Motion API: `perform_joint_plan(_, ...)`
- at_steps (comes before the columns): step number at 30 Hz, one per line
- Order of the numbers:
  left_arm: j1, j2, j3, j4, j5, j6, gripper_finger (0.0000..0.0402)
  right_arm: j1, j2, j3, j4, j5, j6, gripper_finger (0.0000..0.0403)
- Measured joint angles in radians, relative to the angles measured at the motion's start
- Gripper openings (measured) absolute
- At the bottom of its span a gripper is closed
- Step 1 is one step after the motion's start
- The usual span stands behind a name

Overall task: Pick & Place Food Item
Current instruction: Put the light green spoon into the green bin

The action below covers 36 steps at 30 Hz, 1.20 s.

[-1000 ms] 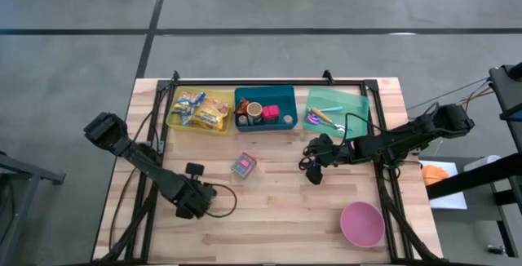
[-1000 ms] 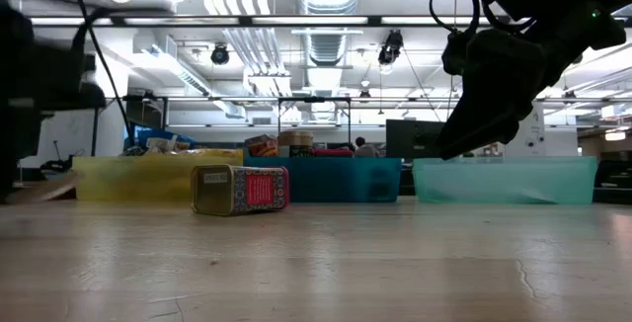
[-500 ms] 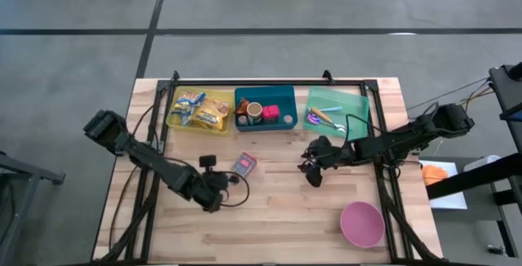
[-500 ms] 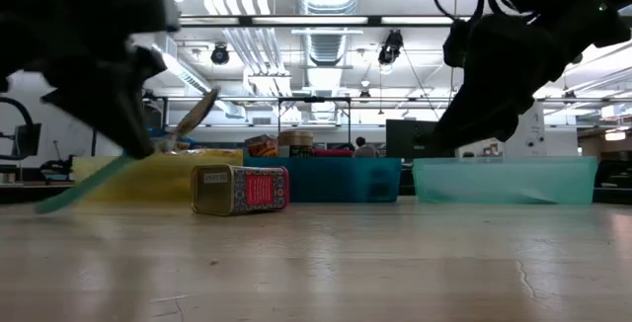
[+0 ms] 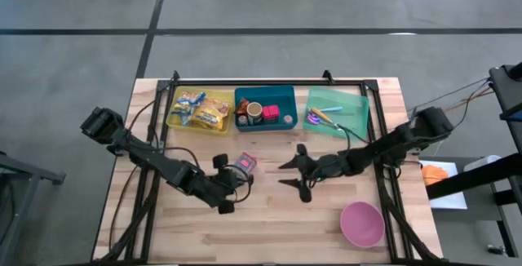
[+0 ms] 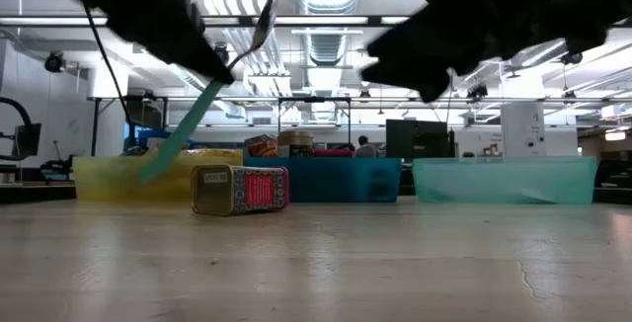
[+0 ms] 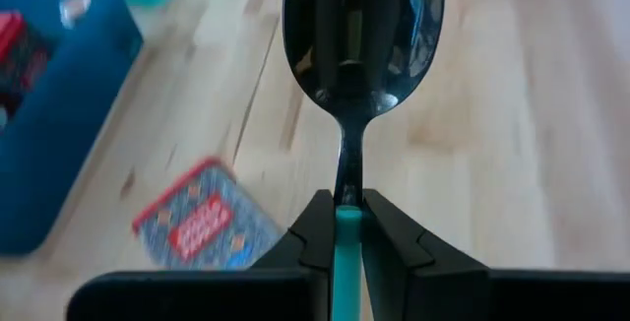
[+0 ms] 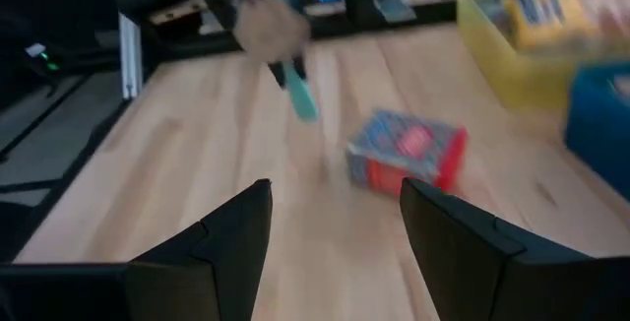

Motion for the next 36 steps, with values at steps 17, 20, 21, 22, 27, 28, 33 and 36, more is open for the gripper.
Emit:
perform_joint_plan(17, 0.006, -0.006, -0.001, 0.194, -0.007, 0.125, 0.0029, 0.056, 0.266, 0.299, 0.065, 0.010, -0.172, 0.0225)
perform_joint_plan(20, 0.006, -0.006, -0.001, 0.203, -0.007, 0.135, 0.0029, 0.068, 0.261, 0.312, 0.072, 0.065, -0.205, 0.0224)
perform_joint_plan(21, 0.006, -0.006, -0.001, 0.211, -0.006, 0.145, 0.0029, 0.068, 0.261, 0.316, 0.078, 0.066, -0.212, 0.0225)
perform_joint_plan(22, 0.006, -0.006, -0.001, 0.220, -0.006, 0.153, 0.0029, 0.068, 0.261, 0.322, 0.083, 0.067, -0.210, 0.0225)
perform_joint_plan(27, 0.006, -0.006, -0.001, 0.301, -0.002, 0.212, 0.0029, 0.067, 0.261, 0.339, 0.087, 0.135, -0.206, 0.0225)
perform_joint_plan(28, 0.006, -0.006, -0.001, 0.315, -0.002, 0.224, 0.0029, 0.067, 0.261, 0.342, 0.094, 0.139, -0.219, 0.0225)
perform_joint_plan(33, 0.015, -0.006, -0.001, 0.349, -0.001, 0.258, 0.0029, 0.067, 0.262, 0.357, 0.124, 0.141, -0.243, 0.0224)
perform_joint_plan(36, 0.018, -0.006, 0.000, 0.377, 0.001, 0.278, 0.0029, 0.067, 0.262, 0.362, 0.124, 0.142, -0.250, 0.0224)
